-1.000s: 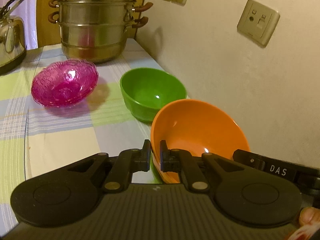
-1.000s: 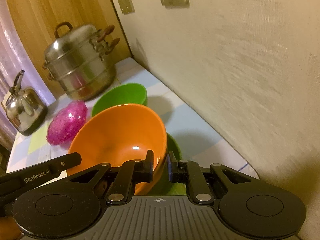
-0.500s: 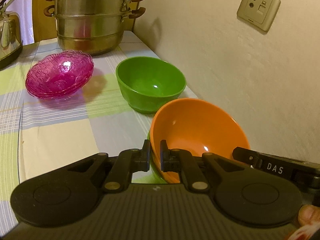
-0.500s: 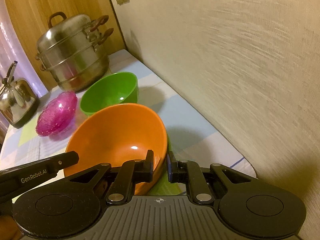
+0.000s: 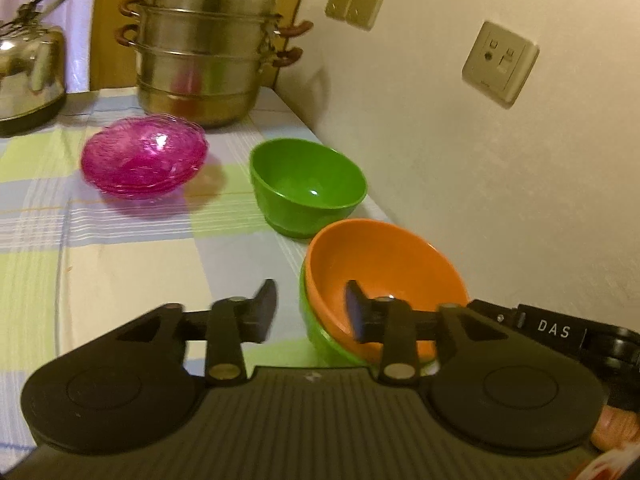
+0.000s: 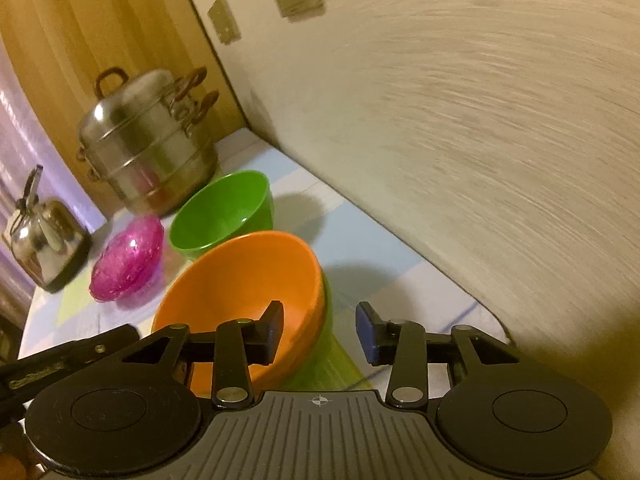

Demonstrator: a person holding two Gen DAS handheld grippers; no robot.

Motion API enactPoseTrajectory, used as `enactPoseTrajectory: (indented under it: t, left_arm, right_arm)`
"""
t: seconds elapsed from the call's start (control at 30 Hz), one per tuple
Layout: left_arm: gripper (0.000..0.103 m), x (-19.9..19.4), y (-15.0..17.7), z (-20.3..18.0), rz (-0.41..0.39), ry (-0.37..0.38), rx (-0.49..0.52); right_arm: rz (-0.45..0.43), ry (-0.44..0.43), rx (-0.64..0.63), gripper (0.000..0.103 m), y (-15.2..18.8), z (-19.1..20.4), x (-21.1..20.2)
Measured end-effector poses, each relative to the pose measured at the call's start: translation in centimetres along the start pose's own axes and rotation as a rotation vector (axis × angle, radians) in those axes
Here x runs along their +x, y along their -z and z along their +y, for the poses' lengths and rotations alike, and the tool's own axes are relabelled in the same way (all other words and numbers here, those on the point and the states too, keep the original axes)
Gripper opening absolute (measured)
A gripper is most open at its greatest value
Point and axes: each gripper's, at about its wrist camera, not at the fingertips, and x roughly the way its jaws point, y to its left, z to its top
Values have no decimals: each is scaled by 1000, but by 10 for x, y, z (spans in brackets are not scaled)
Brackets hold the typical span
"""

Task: Organize plates and bowls
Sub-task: 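Open both tools and withdraw from the stacked orange and green bowls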

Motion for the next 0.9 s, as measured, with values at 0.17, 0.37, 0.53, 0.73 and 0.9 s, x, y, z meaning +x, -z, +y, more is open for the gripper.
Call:
enactPoseTrajectory:
  t: [0.17,0.37,0.53,0.73,0.9]
  left_arm:
    - [64,-27,12,3,-2,-26,-10]
    - [75,-54,30,6,7,-37,0]
    - [84,-70,49,4,22,-47,2]
    - [86,-81,60,-2,18,-82,18]
    - [88,-86,62,-5,11,-85,28]
  right_arm:
    - [13,14,3,49,13,-3,-21]
    - [48,4,-32,65,27,3,-42]
    - [65,2,-84,71,38,15,-59]
    - [95,2,-132,72,53,22,-71]
    - [100,6,-146,73,58,23,-76]
